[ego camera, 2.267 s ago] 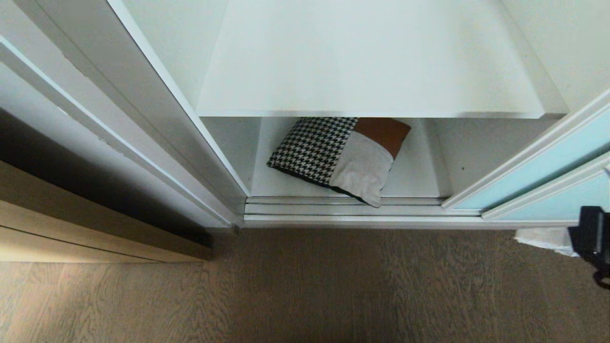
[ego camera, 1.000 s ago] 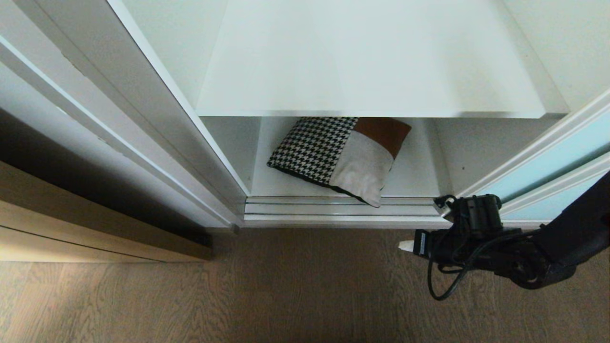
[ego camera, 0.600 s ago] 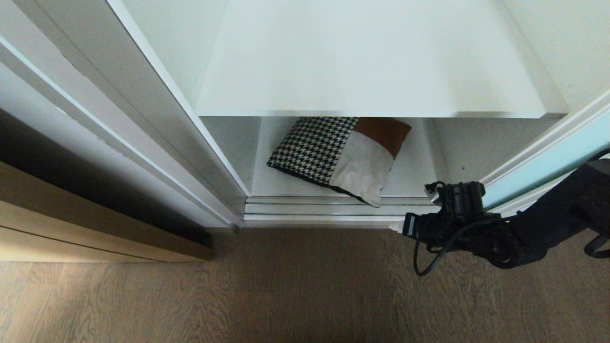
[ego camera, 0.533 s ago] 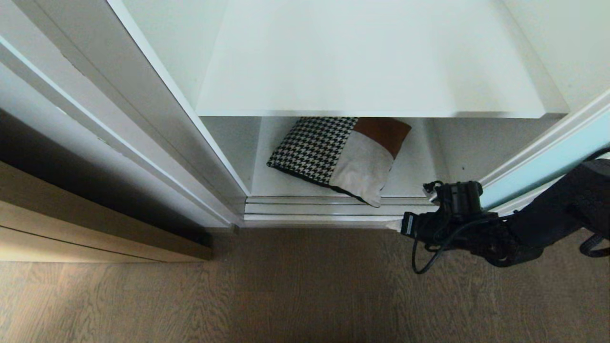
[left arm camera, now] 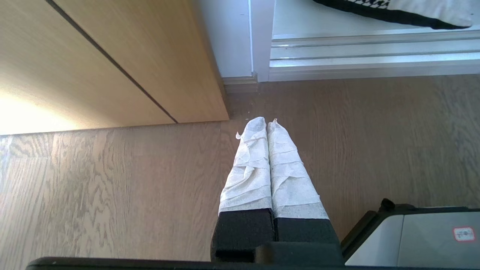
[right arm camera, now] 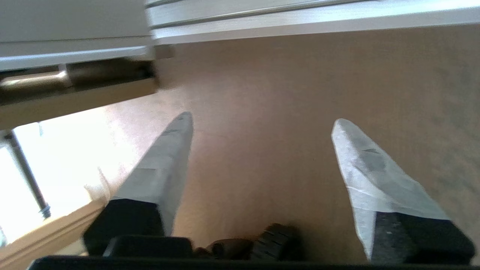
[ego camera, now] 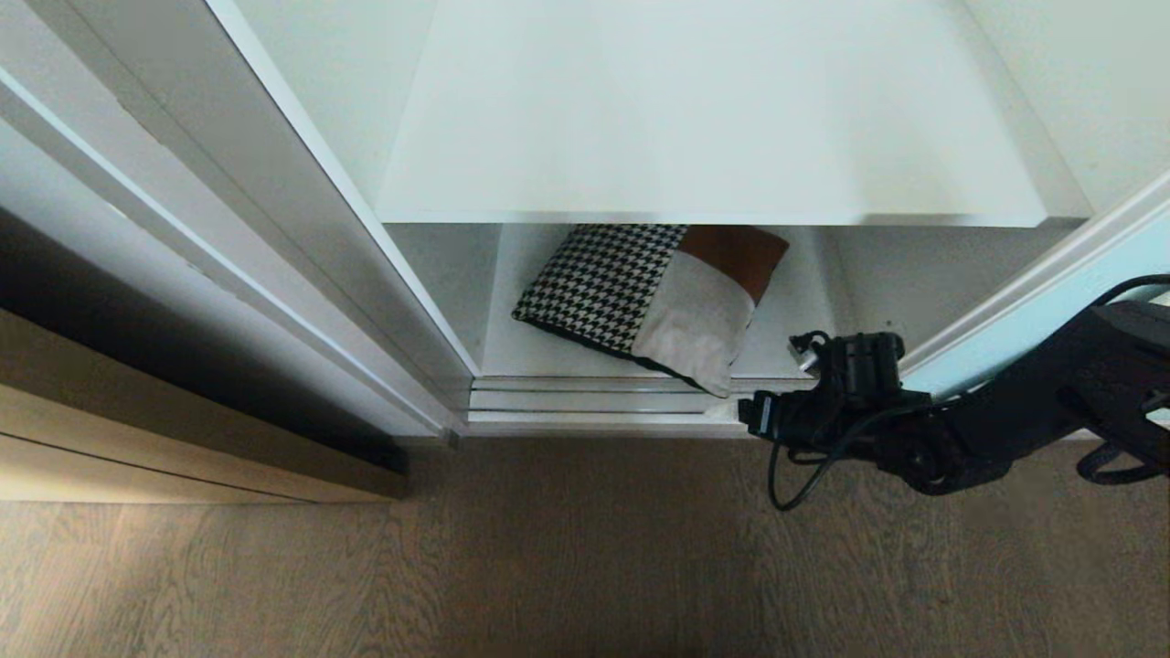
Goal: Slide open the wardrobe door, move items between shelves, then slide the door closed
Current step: Place the pillow on the higher shelf
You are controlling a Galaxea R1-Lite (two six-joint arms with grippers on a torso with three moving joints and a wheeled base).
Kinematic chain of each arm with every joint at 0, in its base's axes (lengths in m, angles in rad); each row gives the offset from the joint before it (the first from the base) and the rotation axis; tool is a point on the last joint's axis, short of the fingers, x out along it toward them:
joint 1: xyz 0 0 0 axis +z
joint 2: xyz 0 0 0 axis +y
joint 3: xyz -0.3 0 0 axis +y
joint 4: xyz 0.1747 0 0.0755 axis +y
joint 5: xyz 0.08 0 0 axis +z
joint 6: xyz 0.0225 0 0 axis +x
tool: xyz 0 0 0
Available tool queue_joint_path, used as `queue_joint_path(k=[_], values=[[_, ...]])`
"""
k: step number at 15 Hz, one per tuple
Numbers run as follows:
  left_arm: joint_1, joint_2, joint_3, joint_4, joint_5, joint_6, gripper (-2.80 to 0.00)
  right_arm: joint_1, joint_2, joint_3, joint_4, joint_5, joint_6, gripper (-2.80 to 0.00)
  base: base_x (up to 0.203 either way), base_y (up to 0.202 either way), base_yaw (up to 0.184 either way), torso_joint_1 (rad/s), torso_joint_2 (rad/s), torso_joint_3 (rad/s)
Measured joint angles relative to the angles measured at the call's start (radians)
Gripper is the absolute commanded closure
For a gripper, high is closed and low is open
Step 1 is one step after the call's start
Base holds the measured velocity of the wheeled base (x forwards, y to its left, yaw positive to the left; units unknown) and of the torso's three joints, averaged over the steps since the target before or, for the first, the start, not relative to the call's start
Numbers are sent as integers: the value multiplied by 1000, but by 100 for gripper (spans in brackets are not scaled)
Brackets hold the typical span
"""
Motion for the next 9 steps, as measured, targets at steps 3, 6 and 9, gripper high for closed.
queue_joint_path(k=[3, 6, 9], values=[[0, 0, 0, 0, 0, 0, 0, 8, 61, -88, 7, 8, 27, -280, 0, 0, 0, 0, 0, 0], [0, 0, 0, 0, 0, 0, 0, 8, 122, -142, 9, 3, 40, -280, 0, 0, 0, 0, 0, 0], [0, 0, 0, 0, 0, 0, 0, 3, 166, -202, 16, 1, 40, -280, 0, 0, 0, 0, 0, 0]])
